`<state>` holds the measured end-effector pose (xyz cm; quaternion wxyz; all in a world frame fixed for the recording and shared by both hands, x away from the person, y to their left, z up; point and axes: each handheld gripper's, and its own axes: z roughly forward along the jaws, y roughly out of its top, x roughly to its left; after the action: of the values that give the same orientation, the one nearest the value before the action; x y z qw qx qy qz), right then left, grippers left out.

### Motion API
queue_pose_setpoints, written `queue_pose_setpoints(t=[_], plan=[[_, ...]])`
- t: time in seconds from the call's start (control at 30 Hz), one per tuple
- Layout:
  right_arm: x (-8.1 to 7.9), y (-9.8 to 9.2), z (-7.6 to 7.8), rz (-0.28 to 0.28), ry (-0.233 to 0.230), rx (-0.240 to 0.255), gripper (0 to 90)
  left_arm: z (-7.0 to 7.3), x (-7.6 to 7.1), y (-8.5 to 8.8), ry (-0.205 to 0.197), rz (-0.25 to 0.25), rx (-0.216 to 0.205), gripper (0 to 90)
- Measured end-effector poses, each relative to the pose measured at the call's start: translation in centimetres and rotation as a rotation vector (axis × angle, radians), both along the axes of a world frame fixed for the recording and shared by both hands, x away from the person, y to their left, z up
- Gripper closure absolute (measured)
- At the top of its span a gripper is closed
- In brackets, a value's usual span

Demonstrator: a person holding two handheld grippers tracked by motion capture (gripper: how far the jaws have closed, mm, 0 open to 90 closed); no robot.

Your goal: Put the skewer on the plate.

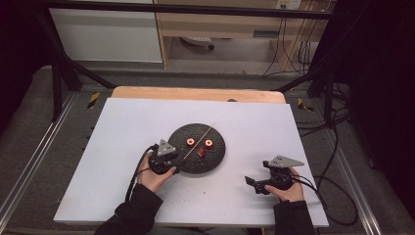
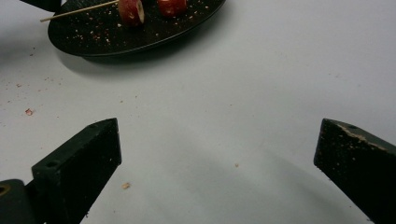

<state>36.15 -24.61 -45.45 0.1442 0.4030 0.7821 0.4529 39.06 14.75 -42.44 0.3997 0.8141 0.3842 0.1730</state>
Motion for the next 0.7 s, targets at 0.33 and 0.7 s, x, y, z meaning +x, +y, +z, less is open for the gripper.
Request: queue_pose_setpoints(t=[0.33, 0.7], plan=[[-0.1, -0.1, 0.0, -0.004, 0.003, 0.001, 1.0, 0.6, -1.9, 4.5, -0.048, -0.017, -0.015, 25.6], [-0.2, 0.0, -0.1, 0.006, 0.017, -0.011, 0.7, -0.9, -3.4, 9.4, -0.051, 0.044, 0.009, 7.1]])
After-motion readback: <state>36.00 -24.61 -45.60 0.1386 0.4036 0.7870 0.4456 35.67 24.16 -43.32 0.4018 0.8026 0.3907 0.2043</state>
